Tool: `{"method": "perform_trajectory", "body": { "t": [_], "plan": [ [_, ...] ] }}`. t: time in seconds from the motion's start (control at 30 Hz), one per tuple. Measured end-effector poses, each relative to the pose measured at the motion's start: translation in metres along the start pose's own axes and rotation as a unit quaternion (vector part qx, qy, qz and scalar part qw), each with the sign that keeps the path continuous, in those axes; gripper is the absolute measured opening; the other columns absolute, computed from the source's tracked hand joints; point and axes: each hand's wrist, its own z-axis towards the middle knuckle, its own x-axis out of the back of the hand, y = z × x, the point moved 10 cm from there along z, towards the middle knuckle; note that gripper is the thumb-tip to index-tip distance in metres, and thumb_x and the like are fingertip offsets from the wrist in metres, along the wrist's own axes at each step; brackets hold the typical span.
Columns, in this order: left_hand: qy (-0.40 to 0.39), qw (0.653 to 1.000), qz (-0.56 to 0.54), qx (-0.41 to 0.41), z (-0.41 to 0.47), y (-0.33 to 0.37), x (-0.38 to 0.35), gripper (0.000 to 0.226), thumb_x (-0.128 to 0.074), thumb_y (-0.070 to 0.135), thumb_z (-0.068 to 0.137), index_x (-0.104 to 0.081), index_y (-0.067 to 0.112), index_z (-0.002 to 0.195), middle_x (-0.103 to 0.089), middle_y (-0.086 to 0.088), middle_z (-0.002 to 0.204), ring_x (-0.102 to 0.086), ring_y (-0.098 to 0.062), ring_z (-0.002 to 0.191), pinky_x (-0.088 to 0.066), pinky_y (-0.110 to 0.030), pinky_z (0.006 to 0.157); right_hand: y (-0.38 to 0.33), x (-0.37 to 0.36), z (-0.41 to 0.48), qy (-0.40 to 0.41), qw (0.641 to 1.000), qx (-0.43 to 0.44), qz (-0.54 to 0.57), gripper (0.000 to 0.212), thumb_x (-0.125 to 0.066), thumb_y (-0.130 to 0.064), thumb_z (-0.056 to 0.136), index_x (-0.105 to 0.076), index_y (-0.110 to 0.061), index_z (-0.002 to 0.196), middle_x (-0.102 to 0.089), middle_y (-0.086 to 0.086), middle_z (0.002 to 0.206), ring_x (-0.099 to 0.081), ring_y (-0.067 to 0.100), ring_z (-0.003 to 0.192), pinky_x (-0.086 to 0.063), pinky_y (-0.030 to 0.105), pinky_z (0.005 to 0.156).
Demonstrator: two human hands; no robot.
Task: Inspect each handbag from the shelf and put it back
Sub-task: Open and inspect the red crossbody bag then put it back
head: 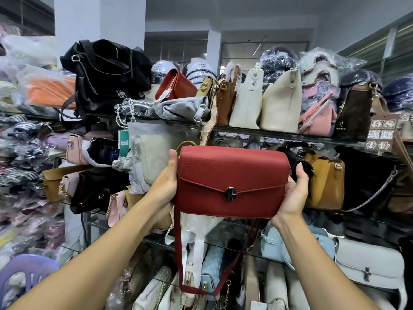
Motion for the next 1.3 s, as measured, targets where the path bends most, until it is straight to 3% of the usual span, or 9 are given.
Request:
{"method": "perform_trajectory", "body": {
  "t": [0.13, 0.3, 0.47, 0.6, 0.77, 0.97, 1.1, 1.23, 1.3],
  "plan": [
    [0.045, 0.998, -0.039, 0.035, 0.007, -0.015, 0.016, 0.073, -0.029, 0.077, 0.088, -0.069, 0.024, 0.117, -0.079, 0.0, 0.1, -0.074, -0.013, 0.096, -0.058, -0.033, 0.08, -0.01, -0.013, -0.003, -0.01, 1.0, 0.021, -0.018, 0.059, -0.079, -0.072, 0.057, -0.067, -0.019, 0.078, -0.057, 0.009, 0.081, -0.053, 0.026, 0.071, -0.04, 0.034, 0.068],
    [0.109, 0.983, -0.127, 0.072, 0.017, -0.03, 0.029, 0.053, -0.041, 0.064, 0.1, -0.067, 0.019, 0.09, -0.076, 0.001, 0.071, -0.073, -0.011, 0.065, -0.058, -0.033, 0.063, -0.029, -0.039, -0.016, -0.033, 0.996, 0.082, -0.027, 0.048, -0.053, -0.059, 0.085, -0.072, -0.016, 0.075, -0.068, 0.003, 0.072, -0.061, 0.019, 0.068, -0.046, 0.031, 0.066],
    [0.109, 0.977, -0.149, 0.102, 0.023, -0.037, 0.035, 0.044, -0.045, 0.05, 0.105, -0.068, 0.014, 0.095, -0.077, -0.005, 0.076, -0.075, -0.017, 0.064, -0.057, -0.032, 0.047, -0.039, -0.054, -0.03, -0.038, 0.989, 0.127, -0.061, 0.046, -0.05, -0.056, 0.091, -0.07, -0.017, 0.078, -0.07, 0.001, 0.075, -0.065, 0.016, 0.072, -0.05, 0.03, 0.07],
    [0.118, 0.973, -0.164, 0.114, 0.026, -0.041, 0.04, 0.05, -0.051, 0.054, 0.101, -0.07, 0.01, 0.109, -0.077, -0.012, 0.097, -0.076, -0.023, 0.072, -0.059, -0.037, 0.05, -0.043, -0.063, -0.041, -0.048, 0.983, 0.159, -0.083, 0.048, -0.053, -0.06, 0.088, -0.07, -0.019, 0.072, -0.069, 0.003, 0.076, -0.064, 0.017, 0.073, -0.049, 0.03, 0.071],
    [0.106, 0.973, -0.158, 0.129, 0.027, -0.044, 0.04, 0.029, -0.056, 0.035, 0.101, -0.071, 0.013, 0.091, -0.076, -0.01, 0.089, -0.075, -0.023, 0.069, -0.061, -0.038, 0.054, -0.053, -0.071, -0.051, -0.063, 0.965, 0.22, -0.129, 0.052, -0.061, -0.065, 0.084, -0.056, -0.013, 0.078, -0.051, 0.012, 0.083, -0.045, 0.027, 0.081, -0.036, 0.043, 0.077],
    [0.109, 0.974, -0.154, 0.13, 0.034, -0.041, 0.046, 0.02, -0.051, 0.014, 0.098, -0.067, 0.014, 0.086, -0.074, -0.01, 0.085, -0.068, -0.024, 0.082, -0.055, -0.043, 0.078, -0.051, -0.086, -0.062, -0.121, 0.932, 0.254, -0.228, 0.033, -0.064, -0.048, 0.078, -0.063, -0.016, 0.086, -0.058, -0.003, 0.078, -0.051, 0.011, 0.073, -0.041, 0.028, 0.068],
    [0.109, 0.973, -0.153, 0.131, 0.038, -0.039, 0.049, 0.023, -0.052, 0.019, 0.099, -0.066, 0.016, 0.081, -0.075, -0.002, 0.065, -0.072, -0.017, 0.061, -0.054, -0.04, 0.073, -0.045, -0.095, -0.063, -0.154, 0.926, 0.23, -0.255, 0.035, -0.068, -0.051, 0.079, -0.066, -0.017, 0.088, -0.059, -0.01, 0.076, -0.052, 0.007, 0.073, -0.043, 0.023, 0.07],
    [0.083, 0.978, -0.122, 0.149, 0.041, -0.044, 0.044, 0.03, -0.051, 0.035, 0.1, -0.07, 0.013, 0.093, -0.078, -0.004, 0.076, -0.073, -0.021, 0.079, -0.055, -0.045, 0.088, -0.044, -0.098, -0.056, -0.132, 0.93, 0.201, -0.277, 0.039, -0.07, -0.06, 0.076, -0.06, -0.022, 0.076, -0.053, -0.009, 0.071, -0.046, 0.008, 0.067, -0.039, 0.03, 0.065],
    [0.088, 0.975, -0.119, 0.164, 0.044, -0.049, 0.047, 0.045, -0.046, 0.048, 0.102, -0.072, 0.012, 0.093, -0.079, -0.008, 0.081, -0.075, -0.023, 0.071, -0.055, -0.044, 0.082, -0.045, -0.096, -0.051, -0.108, 0.931, 0.194, -0.288, 0.041, -0.07, -0.064, 0.074, -0.056, -0.026, 0.068, -0.048, -0.014, 0.064, -0.042, 0.007, 0.062, -0.036, 0.03, 0.062]
  ]
}}
